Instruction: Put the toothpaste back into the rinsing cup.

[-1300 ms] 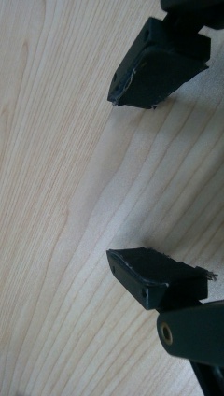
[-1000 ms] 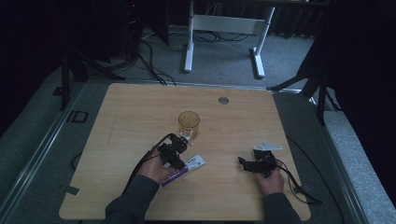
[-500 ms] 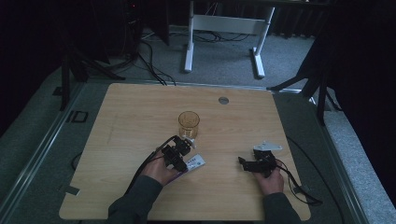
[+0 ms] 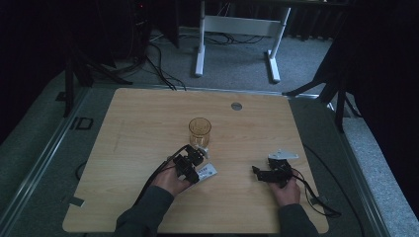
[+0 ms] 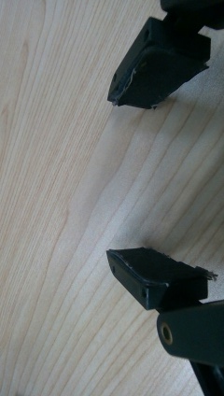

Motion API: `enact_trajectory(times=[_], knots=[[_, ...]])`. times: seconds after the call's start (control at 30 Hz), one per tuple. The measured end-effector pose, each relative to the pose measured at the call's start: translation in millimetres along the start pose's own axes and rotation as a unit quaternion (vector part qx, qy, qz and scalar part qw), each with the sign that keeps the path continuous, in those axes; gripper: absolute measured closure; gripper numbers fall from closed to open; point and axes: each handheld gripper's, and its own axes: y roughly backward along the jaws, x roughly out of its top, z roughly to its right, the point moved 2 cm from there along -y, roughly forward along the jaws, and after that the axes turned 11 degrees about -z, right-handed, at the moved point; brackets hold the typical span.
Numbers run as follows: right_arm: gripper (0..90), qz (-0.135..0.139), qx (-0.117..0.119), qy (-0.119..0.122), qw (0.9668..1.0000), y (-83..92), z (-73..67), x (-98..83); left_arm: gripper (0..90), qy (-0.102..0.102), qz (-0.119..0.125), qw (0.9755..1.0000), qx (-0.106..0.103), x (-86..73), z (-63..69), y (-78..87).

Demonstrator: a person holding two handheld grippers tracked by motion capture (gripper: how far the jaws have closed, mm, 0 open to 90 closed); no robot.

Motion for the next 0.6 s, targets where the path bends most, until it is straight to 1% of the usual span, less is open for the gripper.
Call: enact_trajectory(times=[0.17, 0.3, 0.6], knots=[[20.4, 0.0, 0.0, 0.0, 1.0, 0.0, 0.0, 0.0, 58.6, 0.001, -0.003, 1.0, -0.002, 0.8, 1.0, -2.1], [20.5, 0.0, 0.0, 0.0, 1.0, 0.0, 0.0, 0.0, 58.5, -0.005, -0.012, 0.9999, -0.002, 1.4, 1.5, -5.2], [20.5, 0.0, 0.0, 0.0, 1.0, 0.0, 0.0, 0.0, 60.0, -0.006, -0.025, 0.9996, -0.006, 2.9, 2.8, -10.5]])
